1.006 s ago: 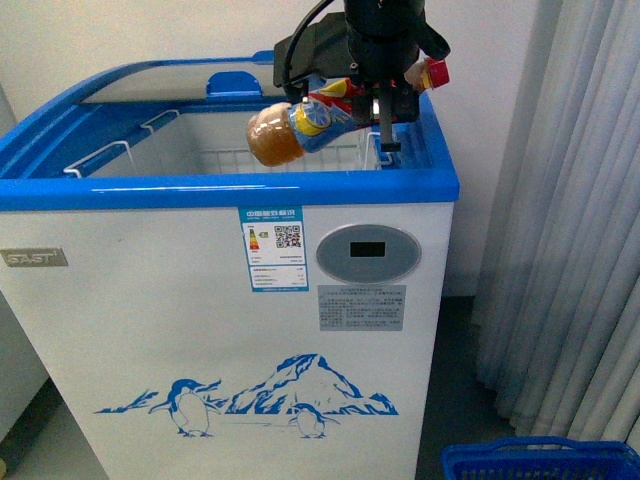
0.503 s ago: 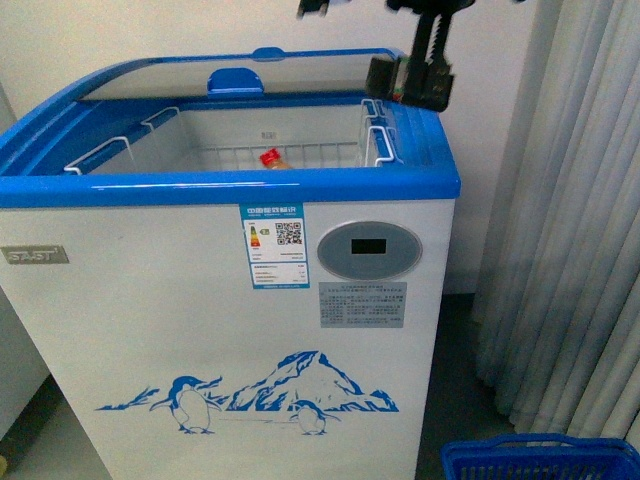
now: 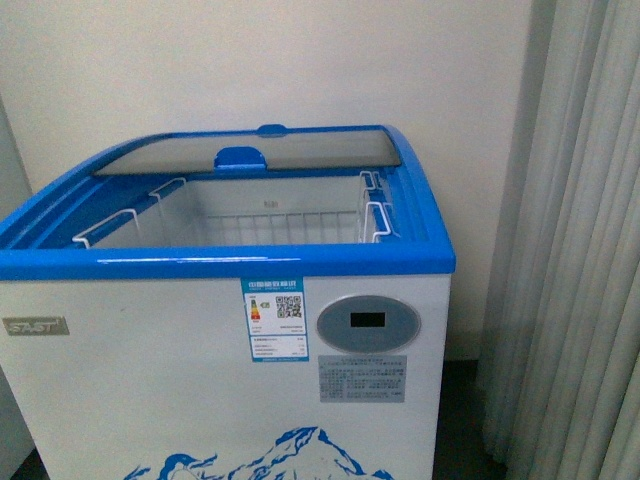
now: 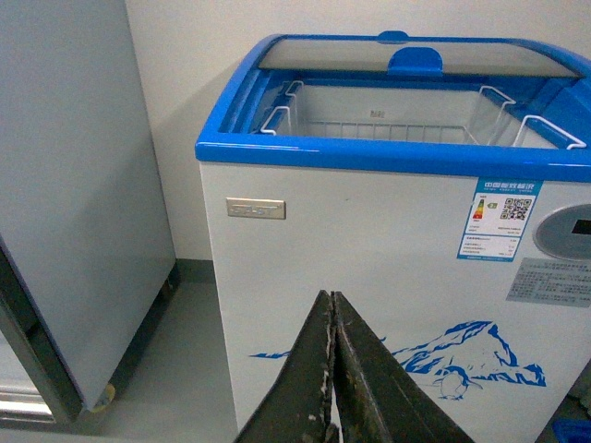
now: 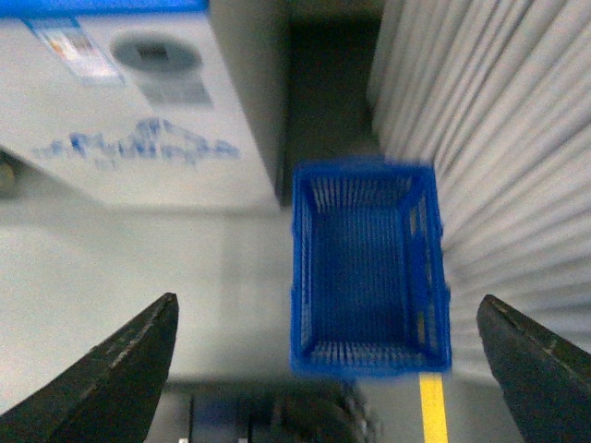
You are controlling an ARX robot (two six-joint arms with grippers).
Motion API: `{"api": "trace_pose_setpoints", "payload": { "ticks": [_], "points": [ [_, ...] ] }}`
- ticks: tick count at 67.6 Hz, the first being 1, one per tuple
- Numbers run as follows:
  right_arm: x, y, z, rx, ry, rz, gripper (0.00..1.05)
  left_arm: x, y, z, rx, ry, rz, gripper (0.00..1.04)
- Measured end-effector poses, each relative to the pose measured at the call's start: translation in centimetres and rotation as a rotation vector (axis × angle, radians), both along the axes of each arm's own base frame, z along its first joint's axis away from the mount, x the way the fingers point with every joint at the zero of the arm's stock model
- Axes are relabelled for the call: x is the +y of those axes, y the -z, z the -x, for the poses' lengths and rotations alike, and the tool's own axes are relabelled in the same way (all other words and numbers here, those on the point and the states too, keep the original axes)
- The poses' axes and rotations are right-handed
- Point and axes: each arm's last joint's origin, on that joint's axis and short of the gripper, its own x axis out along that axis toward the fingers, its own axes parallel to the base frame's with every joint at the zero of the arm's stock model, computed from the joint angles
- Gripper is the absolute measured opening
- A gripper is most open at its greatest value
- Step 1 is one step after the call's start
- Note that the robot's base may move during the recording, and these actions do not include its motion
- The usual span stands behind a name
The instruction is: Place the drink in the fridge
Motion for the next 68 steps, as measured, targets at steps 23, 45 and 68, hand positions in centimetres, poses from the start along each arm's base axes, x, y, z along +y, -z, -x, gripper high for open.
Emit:
{"api": "trace_pose_setpoints", "payload": {
  "ticks": [23,45,68],
  "points": [
    [0.0,10.4,-0.2,-0.555,-0.019,0.047,0.29,0.0,0.0,0.0,0.000,0.000,0.000,0.03],
    [0.0,15.5,0.0,-0.560,-0.020,0.051,0.03,0.0,0.0,0.0,0.000,0.000,0.000,0.03],
    [0.0,18.5,0.0,-0.561,-0.020,0.051,0.03,0.0,0.0,0.0,0.000,0.000,0.000,0.03]
  ]
}}
